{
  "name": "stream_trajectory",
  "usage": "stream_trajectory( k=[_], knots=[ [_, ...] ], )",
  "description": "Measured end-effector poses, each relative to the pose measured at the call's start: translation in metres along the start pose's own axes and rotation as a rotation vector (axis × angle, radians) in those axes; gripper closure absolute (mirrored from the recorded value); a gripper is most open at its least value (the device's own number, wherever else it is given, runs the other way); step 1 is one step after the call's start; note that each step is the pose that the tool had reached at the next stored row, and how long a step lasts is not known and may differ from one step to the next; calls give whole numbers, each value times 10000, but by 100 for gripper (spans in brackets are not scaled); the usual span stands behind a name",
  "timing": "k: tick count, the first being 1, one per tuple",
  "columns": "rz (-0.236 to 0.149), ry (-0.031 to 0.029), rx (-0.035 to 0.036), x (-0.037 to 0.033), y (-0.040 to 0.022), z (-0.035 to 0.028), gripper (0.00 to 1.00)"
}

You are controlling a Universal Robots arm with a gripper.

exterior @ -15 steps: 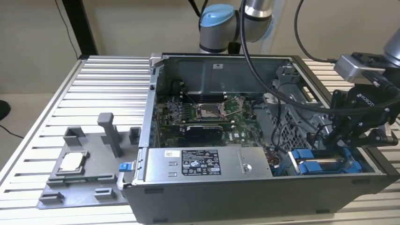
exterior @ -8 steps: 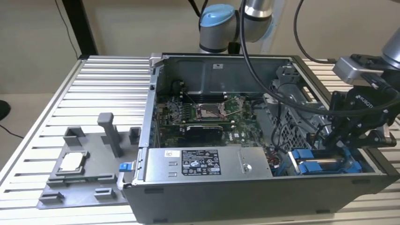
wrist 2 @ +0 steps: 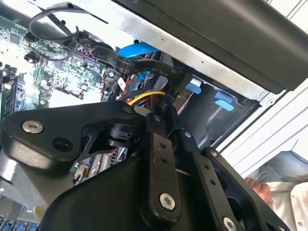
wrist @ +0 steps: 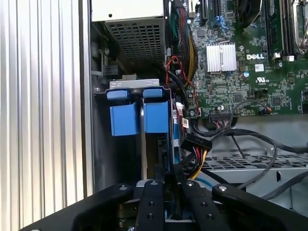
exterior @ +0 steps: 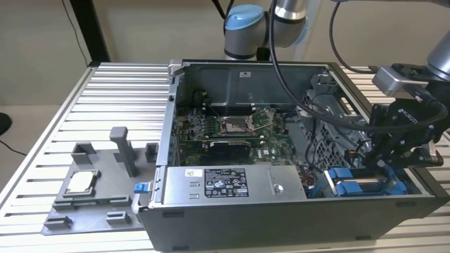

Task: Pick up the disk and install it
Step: 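Insert the first disk wire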

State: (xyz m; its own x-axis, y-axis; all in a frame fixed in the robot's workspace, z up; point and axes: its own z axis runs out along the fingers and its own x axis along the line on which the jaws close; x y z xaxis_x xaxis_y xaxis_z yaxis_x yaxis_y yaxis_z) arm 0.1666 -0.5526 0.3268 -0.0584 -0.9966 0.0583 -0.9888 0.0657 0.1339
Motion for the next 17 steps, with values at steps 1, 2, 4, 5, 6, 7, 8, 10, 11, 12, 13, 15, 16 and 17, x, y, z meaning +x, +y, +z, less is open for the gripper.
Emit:
stream_trajectory(
  k=[1, 2, 4, 5, 6, 7, 8, 10, 11, 12, 13, 15, 16, 17],
  knots=[
    [0, 1, 0, 0, 0, 2, 100],
    [0, 2, 1, 0, -1, 4, 100],
    [1, 0, 1, 0, -1, 8, 100],
    [0, -2, 1, -1, -1, 9, 100],
    [0, -2, 1, -1, -1, 9, 100],
    [0, -1, 1, -1, -2, 9, 100],
    [0, -1, 1, -1, -1, 9, 100],
    [0, -1, 1, -1, -2, 9, 100],
    [0, -1, 1, -1, -2, 9, 100],
    [0, -2, 2, -1, -2, 10, 100],
    [0, -6, 0, -1, -2, 12, 0],
    [0, -17, 1, 0, 0, -3, 0],
    [0, -18, -2, 3, 5, -42, 0],
    [4, -6, -1, 8, 18, -139, 0]
  ],
)
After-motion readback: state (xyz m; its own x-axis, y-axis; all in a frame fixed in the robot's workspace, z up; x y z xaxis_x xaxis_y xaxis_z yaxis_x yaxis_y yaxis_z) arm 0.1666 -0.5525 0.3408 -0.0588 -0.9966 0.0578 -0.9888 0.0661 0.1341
